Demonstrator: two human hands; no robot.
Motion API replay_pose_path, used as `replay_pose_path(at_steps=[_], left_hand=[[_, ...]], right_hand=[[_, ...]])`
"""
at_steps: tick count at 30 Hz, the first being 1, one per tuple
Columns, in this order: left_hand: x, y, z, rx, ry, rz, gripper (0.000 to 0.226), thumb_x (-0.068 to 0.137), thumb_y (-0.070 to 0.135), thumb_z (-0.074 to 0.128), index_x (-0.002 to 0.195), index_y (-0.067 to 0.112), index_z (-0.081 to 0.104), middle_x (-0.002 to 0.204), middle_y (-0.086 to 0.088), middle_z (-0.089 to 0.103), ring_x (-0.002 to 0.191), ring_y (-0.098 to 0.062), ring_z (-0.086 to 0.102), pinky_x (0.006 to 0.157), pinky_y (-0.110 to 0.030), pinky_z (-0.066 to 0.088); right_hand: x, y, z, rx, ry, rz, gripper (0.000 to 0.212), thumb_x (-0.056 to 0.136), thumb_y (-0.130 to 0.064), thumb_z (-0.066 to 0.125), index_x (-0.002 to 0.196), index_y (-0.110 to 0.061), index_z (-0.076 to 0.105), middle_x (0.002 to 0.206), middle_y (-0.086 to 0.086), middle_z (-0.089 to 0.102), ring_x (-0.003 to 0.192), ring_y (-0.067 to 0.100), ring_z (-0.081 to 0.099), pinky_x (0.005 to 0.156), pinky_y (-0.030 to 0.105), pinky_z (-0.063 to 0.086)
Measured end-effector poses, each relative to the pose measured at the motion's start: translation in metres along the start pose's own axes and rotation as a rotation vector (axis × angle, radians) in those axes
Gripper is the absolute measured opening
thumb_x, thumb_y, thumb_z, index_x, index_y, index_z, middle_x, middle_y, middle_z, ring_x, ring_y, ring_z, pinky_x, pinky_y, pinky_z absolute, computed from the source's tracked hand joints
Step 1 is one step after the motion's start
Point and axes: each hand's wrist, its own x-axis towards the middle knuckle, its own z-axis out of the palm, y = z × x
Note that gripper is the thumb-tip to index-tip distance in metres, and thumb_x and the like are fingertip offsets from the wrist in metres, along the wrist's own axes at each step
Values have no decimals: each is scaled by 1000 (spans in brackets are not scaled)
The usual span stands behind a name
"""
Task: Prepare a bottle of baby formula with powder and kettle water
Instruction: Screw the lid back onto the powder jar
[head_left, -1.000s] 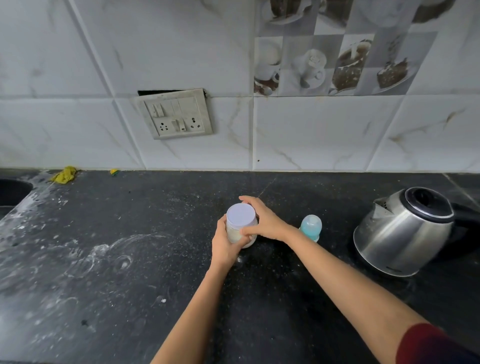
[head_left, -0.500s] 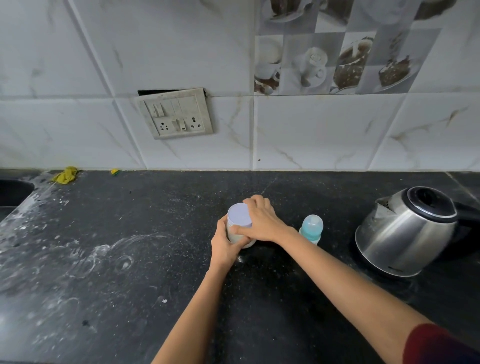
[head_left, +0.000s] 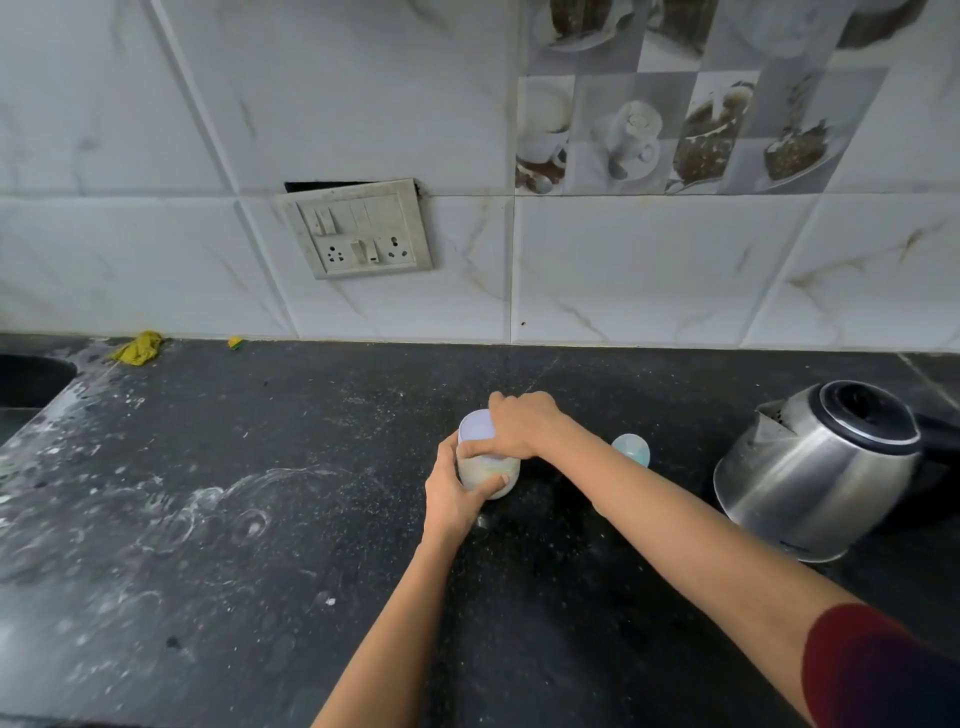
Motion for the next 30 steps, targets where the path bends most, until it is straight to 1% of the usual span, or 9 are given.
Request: replay_pose_path(at_steps=[2,5,7,9,13,15,20,26,30], left_hand=[[1,-1,1,-11,11,-8,74,67,25,84,128,31,42,116,10,61,102,-6,58,80,-19,46],[2,-2,2,-15,13,-4,76,66,25,84,129,31,42,119,12,57,105,-8,55,86,-24,45],[2,-3,2,-21,6,-7,76,67,25,84,130,32,41,118,13,57,106,-7,55,84,-22,45],[3,-4,2,-27,6,-7,75,67,25,84,129,32,42,117,14,57,105,-7,55,81,-19,43],[4,-2,1,-13,4,-3,69,68,23,83,123,31,43,113,14,56,103,-6,55,78,-15,41],[4,-2,0,-13,-1,-3,68,68,23,84,121,33,42,111,14,57,102,-7,55,77,-12,41],[3,-4,0,-16,-16,5,76,69,24,83,131,29,39,118,13,54,106,-7,52,84,-18,40],[3,-8,0,-42,-23,7,76,68,28,82,132,33,40,118,14,58,106,-5,56,83,-21,46],[3,-7,0,-41,-28,18,77,69,27,83,132,32,40,118,14,58,106,-5,56,82,-20,44]], right_hand=[[0,9,-8,7,-99,4,96,75,-85,43,133,-10,49,130,8,58,106,29,59,79,37,42],[2,19,-14,164,-158,-201,96,74,-53,74,151,-27,24,145,8,37,127,31,43,96,45,45],[6,18,-14,213,-184,-315,84,79,-36,73,150,-34,28,136,7,39,124,28,42,96,45,45],[10,16,-13,196,-167,-356,72,80,-29,72,143,-34,37,128,6,41,119,26,44,92,44,46],[15,13,-19,95,-210,-488,70,74,1,71,131,-32,47,137,1,38,123,24,39,93,47,47],[18,11,-19,27,-221,-548,69,72,9,68,126,-31,50,140,-3,37,125,25,38,93,49,49],[19,13,-21,68,-215,-495,74,74,-5,73,138,-30,45,137,5,41,123,24,41,93,44,46],[13,7,-14,22,-76,-377,67,77,-35,73,134,-26,40,113,6,43,97,26,54,65,34,43],[11,9,-11,55,-109,-402,69,76,-28,74,135,-28,38,114,4,40,97,24,51,71,38,49]])
